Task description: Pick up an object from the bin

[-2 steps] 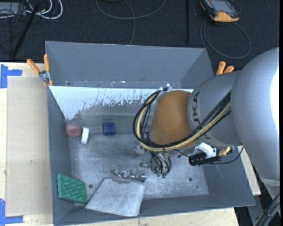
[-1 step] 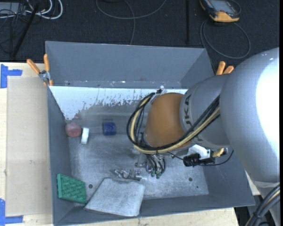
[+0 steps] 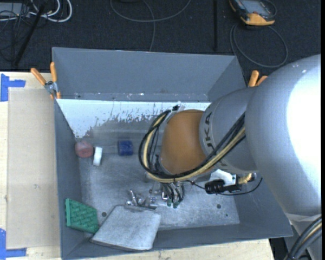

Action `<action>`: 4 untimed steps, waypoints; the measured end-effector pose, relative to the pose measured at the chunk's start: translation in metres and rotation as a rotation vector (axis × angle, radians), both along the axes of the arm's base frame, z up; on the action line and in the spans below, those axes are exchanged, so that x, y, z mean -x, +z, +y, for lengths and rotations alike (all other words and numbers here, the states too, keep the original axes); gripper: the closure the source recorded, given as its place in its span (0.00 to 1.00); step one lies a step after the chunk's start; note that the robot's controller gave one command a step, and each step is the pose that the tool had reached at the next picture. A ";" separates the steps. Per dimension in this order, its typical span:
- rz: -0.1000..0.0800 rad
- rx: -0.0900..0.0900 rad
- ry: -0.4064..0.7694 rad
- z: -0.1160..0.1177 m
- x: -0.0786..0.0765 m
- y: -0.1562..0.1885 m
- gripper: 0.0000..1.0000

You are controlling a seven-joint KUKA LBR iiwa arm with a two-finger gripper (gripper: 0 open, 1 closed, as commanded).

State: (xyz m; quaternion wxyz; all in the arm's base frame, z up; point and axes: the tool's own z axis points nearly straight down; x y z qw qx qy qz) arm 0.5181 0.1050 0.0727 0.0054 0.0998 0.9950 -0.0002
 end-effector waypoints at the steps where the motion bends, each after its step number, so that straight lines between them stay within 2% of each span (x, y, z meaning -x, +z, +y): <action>1: 0.001 0.000 0.025 0.031 0.002 0.001 0.00; 2: 0.007 -0.002 0.026 0.032 0.004 0.002 1.00; 3: 0.006 -0.003 0.018 0.030 0.011 0.076 1.00; 4: 0.005 -0.003 0.007 0.035 0.012 0.137 1.00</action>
Offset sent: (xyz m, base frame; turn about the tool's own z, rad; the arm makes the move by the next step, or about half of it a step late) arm -0.0053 0.0314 -0.0001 -0.0229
